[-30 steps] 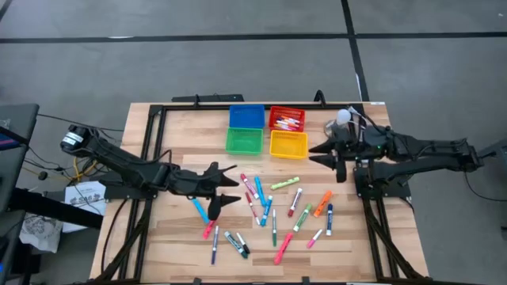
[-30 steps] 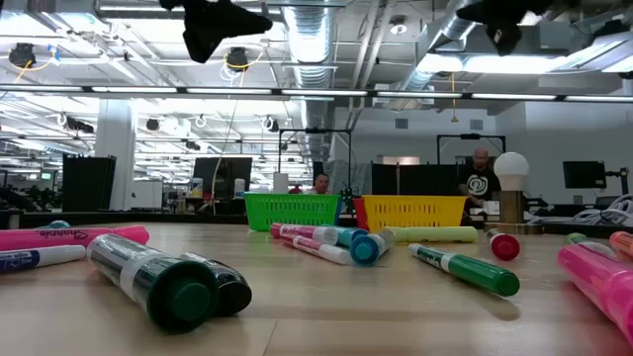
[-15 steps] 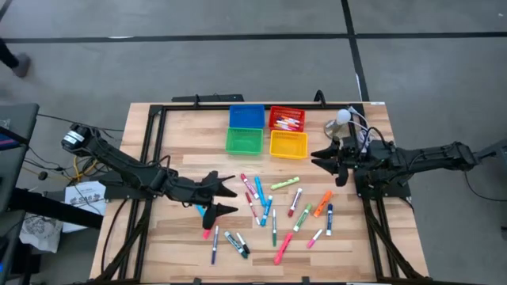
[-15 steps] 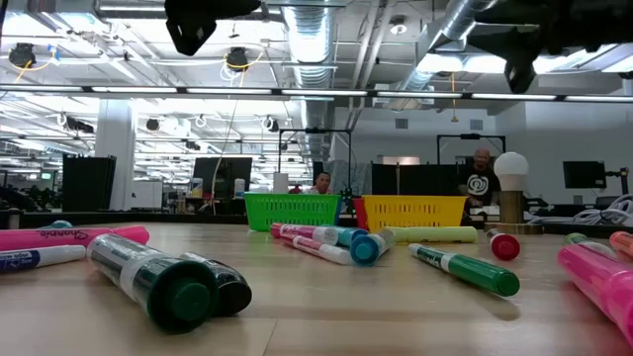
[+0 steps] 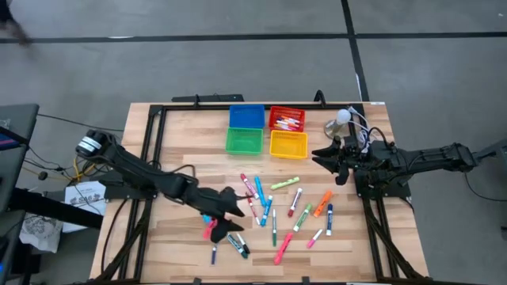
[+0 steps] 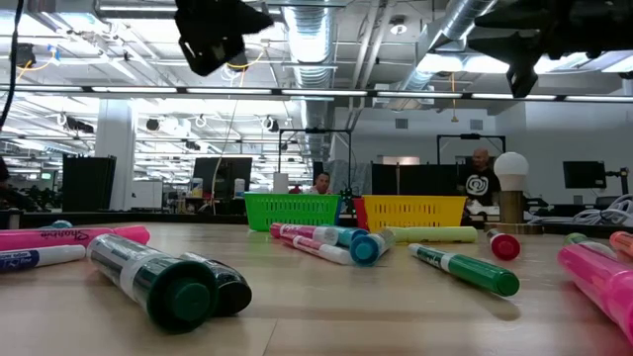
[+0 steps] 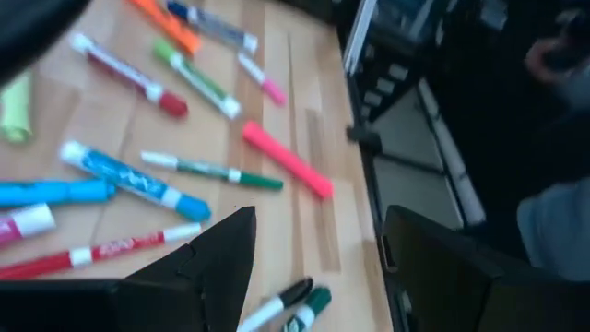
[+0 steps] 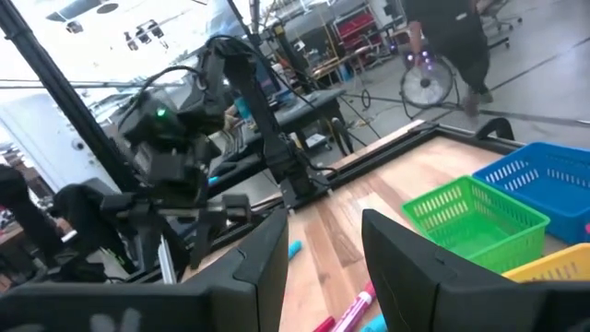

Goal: Pick & Place Markers
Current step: Put the black pen into the red basket

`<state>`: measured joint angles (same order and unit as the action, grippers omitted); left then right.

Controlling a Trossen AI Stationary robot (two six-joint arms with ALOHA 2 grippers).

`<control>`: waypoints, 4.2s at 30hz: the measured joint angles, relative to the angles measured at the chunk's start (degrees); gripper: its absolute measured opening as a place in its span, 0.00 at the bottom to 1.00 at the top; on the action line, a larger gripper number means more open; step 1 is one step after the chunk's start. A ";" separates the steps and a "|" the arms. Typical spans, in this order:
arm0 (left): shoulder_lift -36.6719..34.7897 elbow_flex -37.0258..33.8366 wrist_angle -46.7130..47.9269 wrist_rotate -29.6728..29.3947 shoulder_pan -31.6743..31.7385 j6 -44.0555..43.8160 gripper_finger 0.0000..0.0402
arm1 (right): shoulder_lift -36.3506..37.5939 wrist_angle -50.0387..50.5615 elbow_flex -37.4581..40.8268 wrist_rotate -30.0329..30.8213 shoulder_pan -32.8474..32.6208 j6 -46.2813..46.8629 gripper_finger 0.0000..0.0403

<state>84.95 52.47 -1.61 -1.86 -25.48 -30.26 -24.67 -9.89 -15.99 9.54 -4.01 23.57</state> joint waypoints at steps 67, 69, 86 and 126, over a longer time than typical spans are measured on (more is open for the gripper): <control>26.45 14.88 15.08 5.05 -0.87 33.05 0.60 | -0.07 2.19 0.04 2.60 -0.09 1.50 0.32; 26.49 14.88 15.09 5.11 -0.83 33.15 0.60 | -0.07 2.19 0.04 2.60 -0.09 1.51 0.32; 26.49 14.88 15.23 5.10 -0.73 37.87 0.60 | -0.07 2.19 0.04 2.58 -0.09 1.49 0.32; 26.62 13.22 13.88 5.09 -1.15 42.51 0.60 | -0.07 2.67 0.04 2.56 -0.09 1.47 0.32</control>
<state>111.57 65.69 12.27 3.22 -26.63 12.25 -24.73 -7.22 -15.94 12.10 -4.10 25.05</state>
